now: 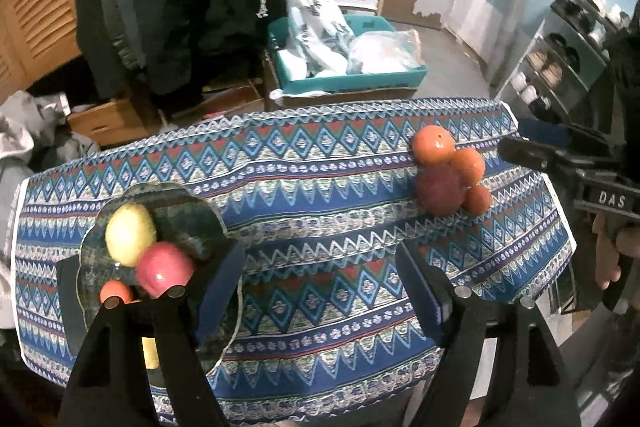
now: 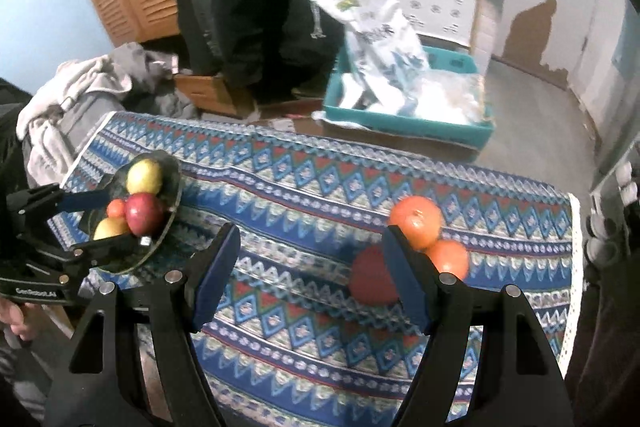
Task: Organize fruits
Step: 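Move both tools back toward the remaining apple and oranges, then grasp a large orange with the right tool, then grasp the red apple with the left tool while the right tool holds the orange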
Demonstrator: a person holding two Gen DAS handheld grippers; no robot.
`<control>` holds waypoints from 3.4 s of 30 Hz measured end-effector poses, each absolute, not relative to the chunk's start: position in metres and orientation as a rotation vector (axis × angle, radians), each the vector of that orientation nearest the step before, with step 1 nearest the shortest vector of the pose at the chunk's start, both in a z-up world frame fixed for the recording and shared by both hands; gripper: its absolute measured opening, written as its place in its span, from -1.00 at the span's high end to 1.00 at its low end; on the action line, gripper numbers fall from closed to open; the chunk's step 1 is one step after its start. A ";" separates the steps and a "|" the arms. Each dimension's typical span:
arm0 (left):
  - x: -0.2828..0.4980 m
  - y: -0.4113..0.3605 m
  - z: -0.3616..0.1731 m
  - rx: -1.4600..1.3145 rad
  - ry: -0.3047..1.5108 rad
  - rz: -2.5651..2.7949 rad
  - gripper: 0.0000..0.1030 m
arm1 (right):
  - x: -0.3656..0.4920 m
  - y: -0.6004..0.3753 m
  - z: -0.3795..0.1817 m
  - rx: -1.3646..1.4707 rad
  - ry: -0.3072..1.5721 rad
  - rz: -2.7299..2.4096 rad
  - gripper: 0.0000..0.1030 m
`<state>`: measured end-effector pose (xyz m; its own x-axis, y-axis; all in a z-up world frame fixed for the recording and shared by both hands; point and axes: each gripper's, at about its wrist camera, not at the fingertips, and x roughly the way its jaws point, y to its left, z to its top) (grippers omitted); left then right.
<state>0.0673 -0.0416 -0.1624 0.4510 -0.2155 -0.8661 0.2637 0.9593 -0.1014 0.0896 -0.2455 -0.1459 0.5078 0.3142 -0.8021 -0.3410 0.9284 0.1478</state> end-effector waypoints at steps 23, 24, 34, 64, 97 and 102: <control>0.093 -0.113 -0.216 0.098 1.167 -0.372 -0.58 | 0.097 -0.343 -0.239 0.037 1.141 0.265 -0.44; 0.094 -0.116 -0.219 0.101 1.168 -0.376 -0.58 | 0.098 -0.344 -0.244 0.042 1.151 0.265 -0.44; 0.100 -0.136 -0.247 0.151 1.185 -0.414 -0.58 | 0.111 -0.343 -0.287 0.040 1.229 0.284 -0.44; 0.131 -0.204 -0.274 0.116 1.242 -0.559 -0.66 | 0.106 -0.374 -0.276 0.092 1.179 0.200 0.09; 0.149 -0.240 -0.308 0.149 1.233 -0.573 -0.45 | 0.104 -0.388 -0.264 0.125 1.130 0.176 0.09; 0.144 -0.231 -0.306 0.139 1.228 -0.564 -0.44 | 0.101 -0.387 -0.257 0.117 1.104 0.172 0.10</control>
